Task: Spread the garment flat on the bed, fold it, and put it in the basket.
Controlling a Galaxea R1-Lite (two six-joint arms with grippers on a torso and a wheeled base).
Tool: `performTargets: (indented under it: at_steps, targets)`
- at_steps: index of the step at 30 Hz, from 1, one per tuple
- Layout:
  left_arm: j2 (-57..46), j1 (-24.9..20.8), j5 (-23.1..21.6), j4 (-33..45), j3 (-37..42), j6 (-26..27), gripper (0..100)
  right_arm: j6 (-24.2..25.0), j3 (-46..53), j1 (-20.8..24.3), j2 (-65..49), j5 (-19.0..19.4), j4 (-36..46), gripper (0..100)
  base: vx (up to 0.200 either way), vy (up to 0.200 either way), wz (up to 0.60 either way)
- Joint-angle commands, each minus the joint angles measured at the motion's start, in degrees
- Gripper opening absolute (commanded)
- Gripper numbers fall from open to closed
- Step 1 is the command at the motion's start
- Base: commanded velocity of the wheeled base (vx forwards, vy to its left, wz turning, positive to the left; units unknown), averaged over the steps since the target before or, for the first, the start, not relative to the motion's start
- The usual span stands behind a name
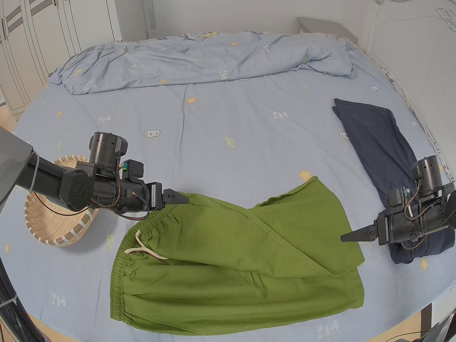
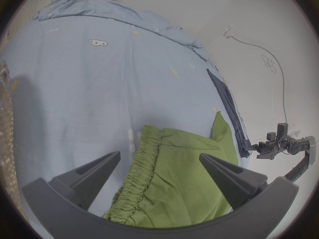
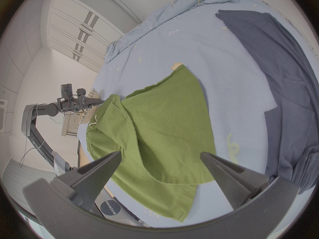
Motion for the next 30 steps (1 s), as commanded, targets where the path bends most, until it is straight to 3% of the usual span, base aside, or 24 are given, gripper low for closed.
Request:
performTargets:
  at_steps: [1,8,9,19,30]
  targets:
    - [2.2,-0.8,0.1,-0.4,-0.6,-0.1,100,-0.1,0.0,0.0,-0.1,0.0,0.0,100,0.000,0.000,0.00]
    - [3.0,-1.2,0.1,-0.5,-0.7,-0.1,100,-0.1,0.0,0.0,-0.4,-0.1,0.0,100,0.000,0.000,0.00]
    - [3.1,-1.2,0.1,-0.4,-0.7,-0.1,0,-0.1,0.0,0.0,-0.4,-0.1,0.0,100,0.000,0.000,0.00]
    - [2.2,-0.9,0.7,-0.5,-0.8,-0.2,0,-0.1,0.0,0.0,-0.4,-0.1,0.0,100,0.000,0.000,0.00]
    - [-9.4,2.0,3.9,-0.5,4.2,-1.5,0,-0.1,-3.8,-4.3,-2.8,-0.1,0.0,100,0.000,0.000,0.00]
